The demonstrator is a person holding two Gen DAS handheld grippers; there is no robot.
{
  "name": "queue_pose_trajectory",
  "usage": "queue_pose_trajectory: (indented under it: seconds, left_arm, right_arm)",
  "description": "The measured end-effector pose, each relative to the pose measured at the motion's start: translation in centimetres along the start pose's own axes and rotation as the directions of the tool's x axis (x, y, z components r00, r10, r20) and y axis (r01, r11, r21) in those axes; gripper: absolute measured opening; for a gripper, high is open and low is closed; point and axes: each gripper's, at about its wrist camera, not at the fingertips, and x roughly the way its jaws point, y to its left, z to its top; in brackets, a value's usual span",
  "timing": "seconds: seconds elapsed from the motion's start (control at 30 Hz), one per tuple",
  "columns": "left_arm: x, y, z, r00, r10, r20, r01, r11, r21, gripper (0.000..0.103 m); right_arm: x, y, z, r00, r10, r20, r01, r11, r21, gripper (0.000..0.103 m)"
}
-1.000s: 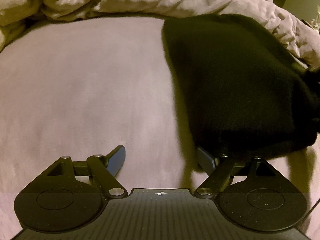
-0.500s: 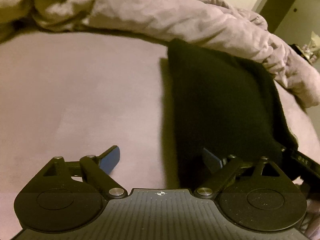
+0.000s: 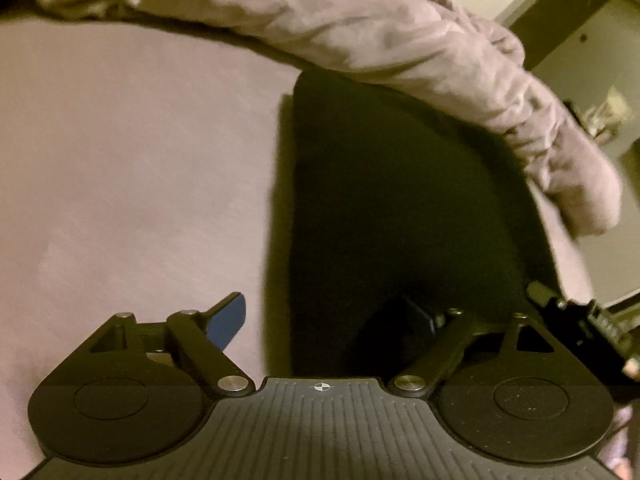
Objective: Fold small clothes
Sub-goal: 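Grasp the sweater bundle with both tools and lift it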
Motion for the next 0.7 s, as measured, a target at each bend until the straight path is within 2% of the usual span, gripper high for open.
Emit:
queue_pose_trajectory:
  seconds: [0.1, 0.13, 0.2, 0.33, 0.4, 0.53, 0.7]
  left_arm:
    - [0.6, 0.9, 0.4, 0.994, -0.105, -0.022, 0.103, 0.991, -0.090, 0.088]
    - [0.8, 0.9, 0.4, 0.993, -0.120, -0.022, 0.117, 0.987, -0.106, 0.088]
    - [1.4, 0.5, 0.4, 0.993, -0.117, -0.028, 0.113, 0.989, -0.100, 0.088]
    - [2.4, 0.0, 0.6, 0.992, -0.119, -0.043, 0.115, 0.990, -0.086, 0.089]
    - [2.7, 0.1, 1.0, 0.990, -0.128, -0.051, 0.123, 0.988, -0.091, 0.088]
    - [3.4, 0.5, 1.4, 0.988, -0.138, -0.067, 0.132, 0.987, -0.087, 0.087]
    - [4.5, 1.0, 1.9, 0.980, -0.187, -0.068, 0.174, 0.971, -0.166, 0.085]
  right_arm:
    - [0.4, -1.1, 0.4, 0.999, 0.042, -0.017, -0.041, 0.997, 0.062, 0.076]
    - [0.6, -1.6, 0.5, 0.998, 0.054, -0.025, -0.052, 0.995, 0.081, 0.076]
    - [1.2, -2.1, 0.6, 0.998, 0.050, -0.039, -0.046, 0.995, 0.094, 0.080]
    - [2.4, -2.6, 0.0, 0.996, 0.074, -0.047, -0.069, 0.993, 0.101, 0.079]
    - [2.5, -2.6, -0.1, 0.995, 0.088, -0.048, -0.082, 0.991, 0.109, 0.066]
    - [2.8, -3.0, 0.1, 0.992, 0.107, -0.062, -0.099, 0.988, 0.121, 0.064]
    - [3.7, -2.6, 0.1, 0.994, 0.096, -0.057, -0.088, 0.988, 0.127, 0.066]
